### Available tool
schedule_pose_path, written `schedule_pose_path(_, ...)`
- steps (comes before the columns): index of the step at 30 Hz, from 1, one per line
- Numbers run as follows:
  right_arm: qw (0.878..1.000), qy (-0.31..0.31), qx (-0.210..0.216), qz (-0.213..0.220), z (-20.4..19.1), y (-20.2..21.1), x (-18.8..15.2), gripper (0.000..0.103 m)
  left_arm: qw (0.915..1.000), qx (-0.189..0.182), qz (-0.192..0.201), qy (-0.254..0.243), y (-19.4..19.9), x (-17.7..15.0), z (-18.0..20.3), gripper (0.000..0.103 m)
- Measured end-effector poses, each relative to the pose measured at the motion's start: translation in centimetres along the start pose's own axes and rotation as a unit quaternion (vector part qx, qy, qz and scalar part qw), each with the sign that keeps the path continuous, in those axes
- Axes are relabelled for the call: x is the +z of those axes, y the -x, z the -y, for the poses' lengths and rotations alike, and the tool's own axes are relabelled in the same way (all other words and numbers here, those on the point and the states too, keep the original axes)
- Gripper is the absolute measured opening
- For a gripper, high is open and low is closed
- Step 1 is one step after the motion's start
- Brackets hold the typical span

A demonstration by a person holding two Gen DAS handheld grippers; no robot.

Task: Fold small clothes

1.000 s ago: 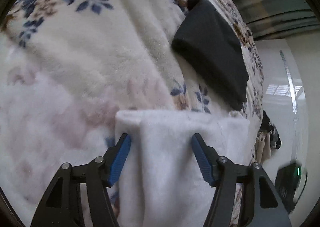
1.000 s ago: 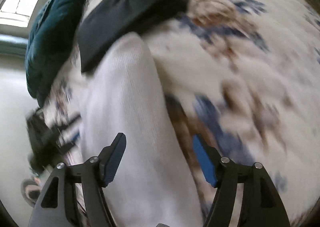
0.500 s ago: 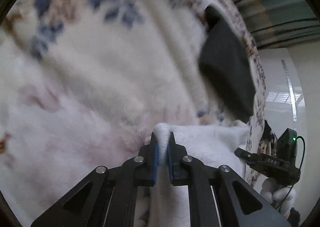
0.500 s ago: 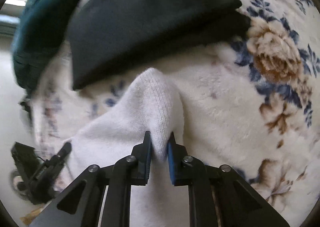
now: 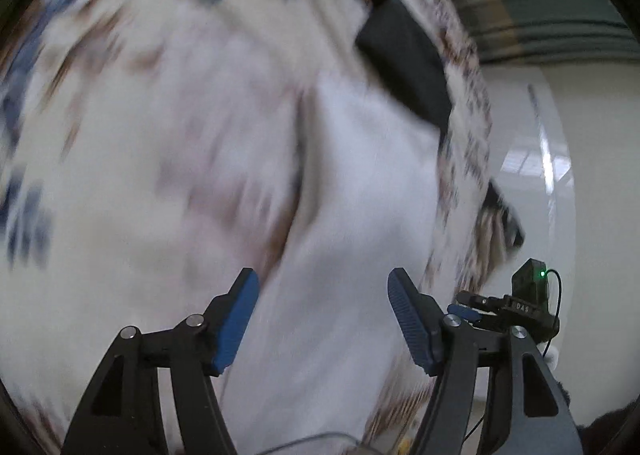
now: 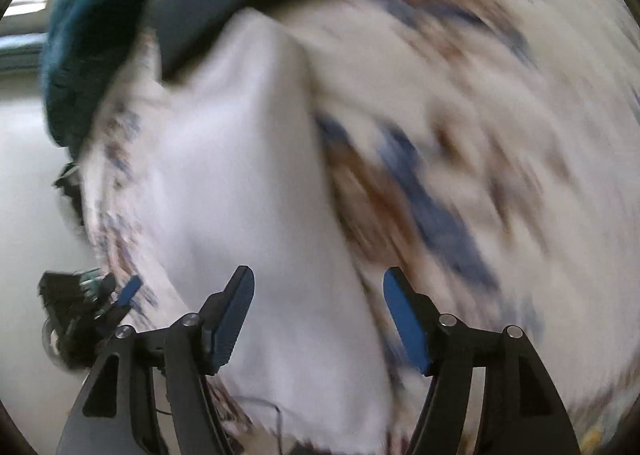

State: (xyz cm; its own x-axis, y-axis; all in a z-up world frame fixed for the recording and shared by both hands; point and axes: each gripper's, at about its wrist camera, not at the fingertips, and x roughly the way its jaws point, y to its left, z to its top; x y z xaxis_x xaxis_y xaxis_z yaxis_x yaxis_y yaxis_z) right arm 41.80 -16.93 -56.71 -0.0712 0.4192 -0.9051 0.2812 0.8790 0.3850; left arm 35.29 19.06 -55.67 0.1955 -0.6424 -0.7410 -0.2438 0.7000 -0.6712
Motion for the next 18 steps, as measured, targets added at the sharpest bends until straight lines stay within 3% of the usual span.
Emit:
schedule_pose_path(4, 0.997, -0.055, 0.002, -0.058, 5.0, -2.4, -8.1, 0.069, 0.9975, 0.026, -0.066, 0.009, -1.8, -6.5, -2.5, 0.065)
schedule_pose_path(5, 0.995, -0.064, 0.01, -0.073, 6.1, -3.8, -10.1, 0.074, 0.9964, 0.031, -0.078, 0.007, -2.6, -7.6, -3.1, 0.065)
schedule_pose_path(6, 0.994, -0.069, 0.013, -0.085, 6.9, -5.2, -11.6, 0.081, 0.9952, 0.037, -0.091, 0.005, -3.5, -8.7, -3.7, 0.065)
schedule_pose_path(9, 0.993, -0.053, 0.029, -0.1, 7.7, -9.5, -15.0, 0.081, 0.9912, 0.047, -0.123, -0.008, -6.6, -11.2, -5.2, 0.065)
schedule_pose_path(14, 0.99, -0.025, 0.058, -0.126, 7.8, -15.6, -18.4, 0.085, 0.9915, 0.01, -0.126, -0.028, -7.9, -14.1, -5.0, 0.066)
schedule_pose_path(18, 0.986, -0.025, 0.109, -0.126, 7.0, -16.5, -19.4, 0.088, 0.9911, -0.036, -0.128, -0.004, -7.8, -15.0, -4.8, 0.059)
